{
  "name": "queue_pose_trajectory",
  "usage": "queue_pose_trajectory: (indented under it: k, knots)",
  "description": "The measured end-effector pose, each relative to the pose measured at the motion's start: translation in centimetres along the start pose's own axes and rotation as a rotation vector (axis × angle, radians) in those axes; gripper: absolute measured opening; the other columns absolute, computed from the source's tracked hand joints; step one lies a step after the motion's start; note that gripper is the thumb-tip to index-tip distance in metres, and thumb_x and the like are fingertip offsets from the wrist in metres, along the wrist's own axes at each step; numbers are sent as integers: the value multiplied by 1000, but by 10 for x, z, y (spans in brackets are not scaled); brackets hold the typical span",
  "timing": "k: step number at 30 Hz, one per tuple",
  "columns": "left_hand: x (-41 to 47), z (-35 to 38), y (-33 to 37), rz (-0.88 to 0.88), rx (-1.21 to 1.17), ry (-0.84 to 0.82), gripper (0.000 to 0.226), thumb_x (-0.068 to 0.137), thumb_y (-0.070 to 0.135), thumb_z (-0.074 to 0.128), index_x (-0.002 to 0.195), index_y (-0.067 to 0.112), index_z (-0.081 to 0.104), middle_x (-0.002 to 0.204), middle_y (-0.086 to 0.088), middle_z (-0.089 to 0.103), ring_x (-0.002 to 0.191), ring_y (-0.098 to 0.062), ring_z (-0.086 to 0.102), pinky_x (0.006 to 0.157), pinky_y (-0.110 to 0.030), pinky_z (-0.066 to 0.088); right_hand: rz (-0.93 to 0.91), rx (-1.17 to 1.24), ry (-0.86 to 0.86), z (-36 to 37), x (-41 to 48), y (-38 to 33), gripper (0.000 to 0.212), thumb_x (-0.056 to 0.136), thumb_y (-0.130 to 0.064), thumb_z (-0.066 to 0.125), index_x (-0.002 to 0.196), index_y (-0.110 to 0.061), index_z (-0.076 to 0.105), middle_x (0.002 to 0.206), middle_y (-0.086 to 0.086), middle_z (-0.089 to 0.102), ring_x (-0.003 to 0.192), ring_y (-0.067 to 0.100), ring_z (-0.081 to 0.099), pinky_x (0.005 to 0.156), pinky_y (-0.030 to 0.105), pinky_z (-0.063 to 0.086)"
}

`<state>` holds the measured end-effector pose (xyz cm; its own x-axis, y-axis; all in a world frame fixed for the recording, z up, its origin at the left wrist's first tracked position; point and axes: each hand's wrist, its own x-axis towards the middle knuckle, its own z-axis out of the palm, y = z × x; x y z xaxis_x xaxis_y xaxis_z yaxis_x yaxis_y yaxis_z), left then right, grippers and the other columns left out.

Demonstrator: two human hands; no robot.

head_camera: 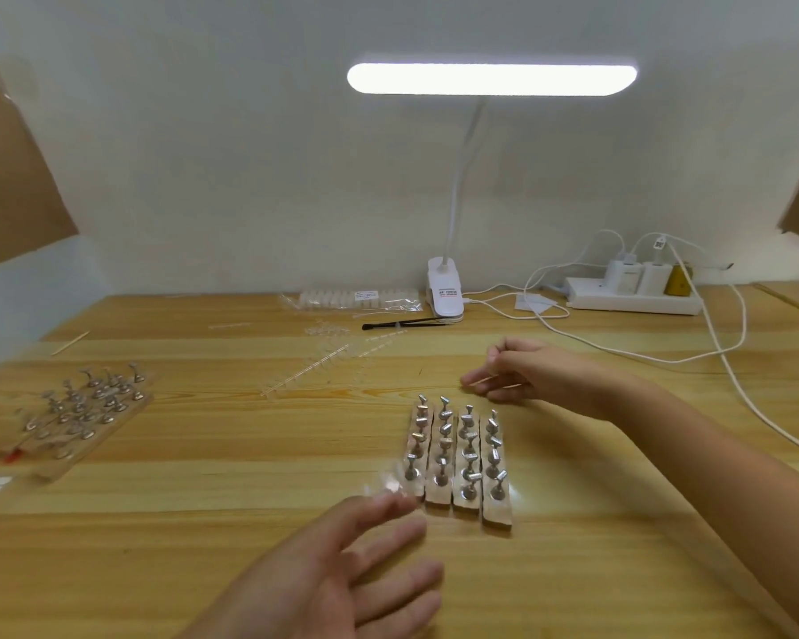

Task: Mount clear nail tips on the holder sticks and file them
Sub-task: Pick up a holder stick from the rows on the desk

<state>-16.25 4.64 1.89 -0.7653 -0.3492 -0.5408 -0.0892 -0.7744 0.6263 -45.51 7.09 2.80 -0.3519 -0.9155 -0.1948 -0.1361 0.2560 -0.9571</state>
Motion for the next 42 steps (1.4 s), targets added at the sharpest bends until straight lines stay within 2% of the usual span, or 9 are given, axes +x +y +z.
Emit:
queue_pose_trajectory:
  k: [3,10,14,20,26,30,34,38,42]
  knots:
    - [-7,13,-3,70,-105,117,36,44,19,78,78,6,80,129,-15,59,110,-48,60,69,-63,56,17,-80,-168,13,17,-12,11,102,-10,46,92,-14,50,116,11,71,104,21,66,94,33,54]
    - [10,36,-12,117,-211,178,16,78,23,71,83,11,80,147,-7,46,121,-53,51,70,-73,50,15,-194,-295,21,18,-17,11,102,-11,48,93,-16,49,123,4,68,114,20,61,91,27,53]
    - [19,40,-12,164,-263,235,13,89,24,66,97,16,73,148,-11,45,119,-56,51,67,-69,52,25,-135,-274,18,13,-10,11,101,-10,49,93,-16,51,123,-1,68,118,16,60,104,33,48]
    - [31,36,-11,219,-295,242,15,95,21,60,106,14,67,146,-19,45,116,-58,52,69,-63,54,50,-55,-170,9,-1,-1,11,101,-8,48,94,-15,53,119,-1,71,105,10,65,89,21,53]
    - [42,31,1,299,-232,196,14,98,19,56,110,15,62,138,-26,50,102,-52,62,80,-59,54,61,-63,-48,-3,-17,4,9,100,-6,50,93,-12,53,121,3,68,115,16,64,86,18,54]
    - [53,26,25,296,-72,189,11,100,18,52,108,17,59,148,-26,42,122,-51,52,88,-60,51,79,9,35,-11,-26,8,11,99,-2,49,93,-9,53,122,11,66,116,20,62,90,22,53]
    - [57,15,38,258,65,157,12,98,21,57,109,23,62,150,-21,39,124,-44,53,84,-55,55,79,197,95,-17,-35,15,9,98,-1,51,92,-7,55,123,20,64,111,23,63,93,29,51]
    - [57,7,30,320,52,184,17,94,23,61,111,20,62,147,-23,43,131,-38,49,96,-51,51,87,322,129,-14,-38,22,10,98,-5,51,90,-8,55,124,19,64,116,26,63,86,28,55]
    - [63,20,14,468,-55,233,44,101,22,52,143,14,44,154,-17,37,142,-25,37,118,-41,31,89,368,143,-6,-32,24,15,99,-4,51,86,-10,55,126,13,65,120,25,60,87,30,53]
